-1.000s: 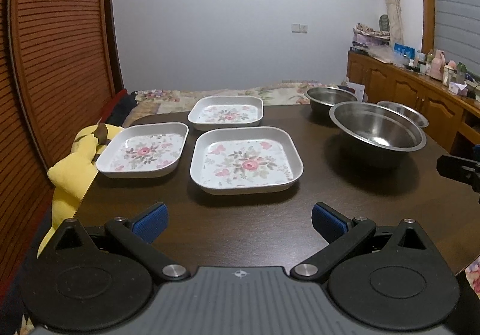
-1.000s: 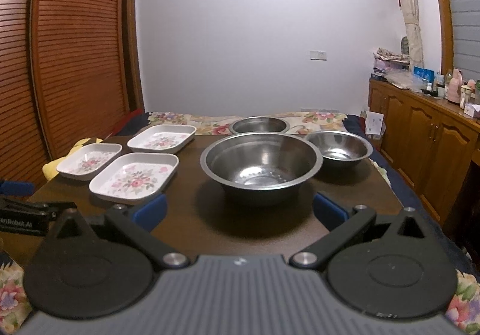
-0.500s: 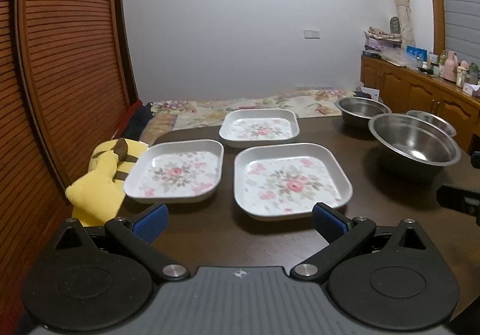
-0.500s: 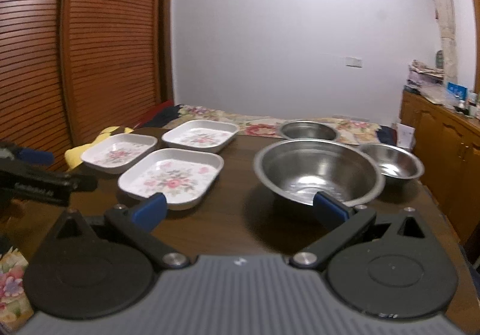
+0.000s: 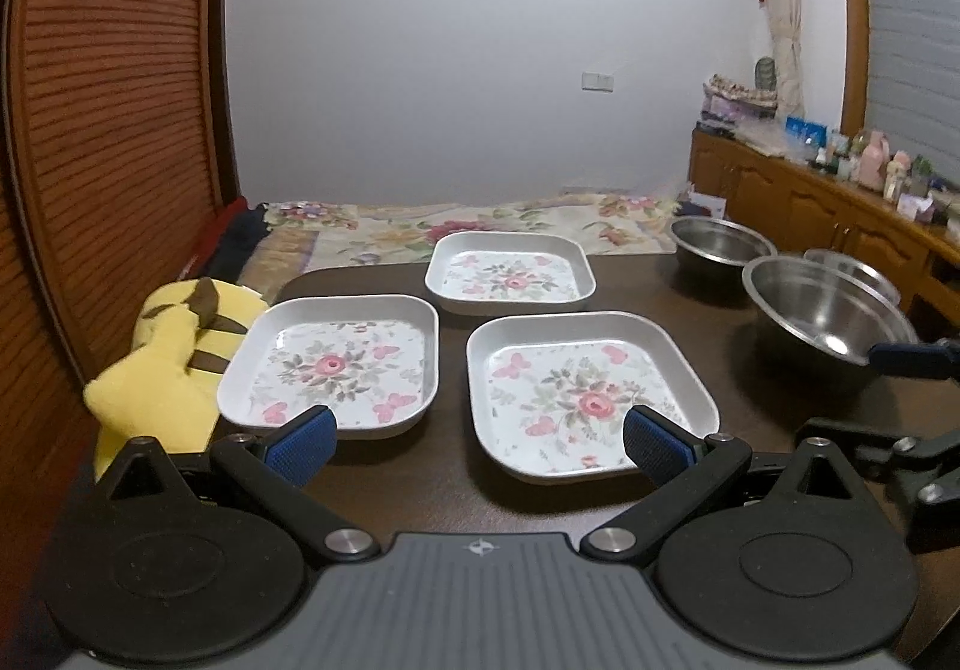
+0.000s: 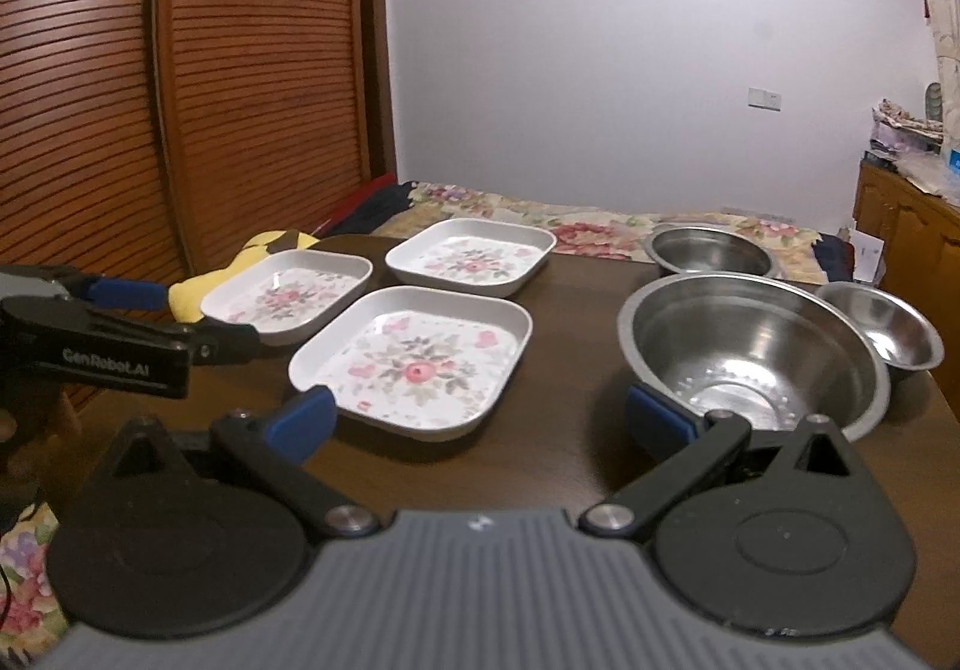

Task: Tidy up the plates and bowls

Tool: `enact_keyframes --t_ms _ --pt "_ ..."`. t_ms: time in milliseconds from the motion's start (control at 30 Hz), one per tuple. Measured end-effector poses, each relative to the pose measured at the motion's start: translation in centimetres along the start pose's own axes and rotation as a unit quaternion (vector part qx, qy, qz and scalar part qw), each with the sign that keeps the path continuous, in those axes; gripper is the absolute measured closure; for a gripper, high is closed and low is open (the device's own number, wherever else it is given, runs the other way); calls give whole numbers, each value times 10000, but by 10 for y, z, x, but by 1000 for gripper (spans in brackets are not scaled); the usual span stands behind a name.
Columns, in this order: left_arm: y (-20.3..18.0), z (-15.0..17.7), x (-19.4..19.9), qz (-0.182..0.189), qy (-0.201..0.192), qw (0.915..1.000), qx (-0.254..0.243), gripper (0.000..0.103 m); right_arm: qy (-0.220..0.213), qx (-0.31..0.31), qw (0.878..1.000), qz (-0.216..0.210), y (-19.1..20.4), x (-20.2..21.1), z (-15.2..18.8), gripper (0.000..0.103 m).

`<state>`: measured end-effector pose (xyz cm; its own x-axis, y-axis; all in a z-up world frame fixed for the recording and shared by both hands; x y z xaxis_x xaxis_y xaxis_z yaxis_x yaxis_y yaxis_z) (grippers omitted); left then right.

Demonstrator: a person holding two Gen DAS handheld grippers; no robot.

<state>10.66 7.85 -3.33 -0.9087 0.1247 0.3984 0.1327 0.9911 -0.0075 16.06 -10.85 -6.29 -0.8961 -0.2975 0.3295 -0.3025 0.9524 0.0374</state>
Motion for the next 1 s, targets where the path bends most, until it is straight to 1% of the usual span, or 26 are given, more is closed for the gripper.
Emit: enact_keyframes --t_ms 67,100,167,200,267,300,333,500,600,667,800,867,900,1000 --pt "3 -1 -4 45 22 10000 78 2 23 30 10000 -33 3 -4 -1 4" --pt "4 -1 -7 45 31 9999 95 4 41 40 10000 -66 5 -7 -1 10" --pt "7 0 -13 69 66 9999 139 11 126 35 9999 -113 7 -13 -1 12" --pt "8 1 -16 86 100 9998 166 13 159 7 9998 -145 9 -16 0 12" --pt "10 3 -22 124 165 9995 224 21 220 5 9996 -181 10 -22 1 13" --pt "10 4 -25 138 198 9994 242 24 241 17 9995 -179 11 -25 2 15" --pt "11 4 -27 161 222 9993 256 30 270 21 9995 -160 12 -28 2 17" --pt "7 4 -33 280 274 9988 284 38 414 -145 9989 -145 10 -41 2 31" --pt "6 3 -36 345 267 9985 317 45 455 -187 9987 -127 10 -46 2 35" --pt "5 2 -39 347 282 9986 293 53 463 -144 9988 -72 11 -49 3 38" --pt "4 2 -49 342 365 9983 293 62 538 -193 9984 22 10 -58 4 45" --pt "3 4 -54 355 412 9981 276 70 567 -216 9981 66 9 -62 4 47" --pt "2 5 -56 363 434 9980 269 71 582 -229 9980 77 9 -64 5 50" --pt "2 8 -60 279 471 9981 290 74 603 -236 9978 129 7 -68 6 53"
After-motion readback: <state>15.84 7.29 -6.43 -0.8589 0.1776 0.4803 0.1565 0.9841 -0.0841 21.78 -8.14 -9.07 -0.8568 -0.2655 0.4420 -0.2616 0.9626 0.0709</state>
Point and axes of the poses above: each gripper's, at about its wrist camera, not at the fingertips, and x roughly against the way its jaws point, y to its left, z to its underside, the point moved 2 cm from there along -x, roughly the way its jaws point, and after that the axes turned 6 degrees about -y, right-handed, at the moved point
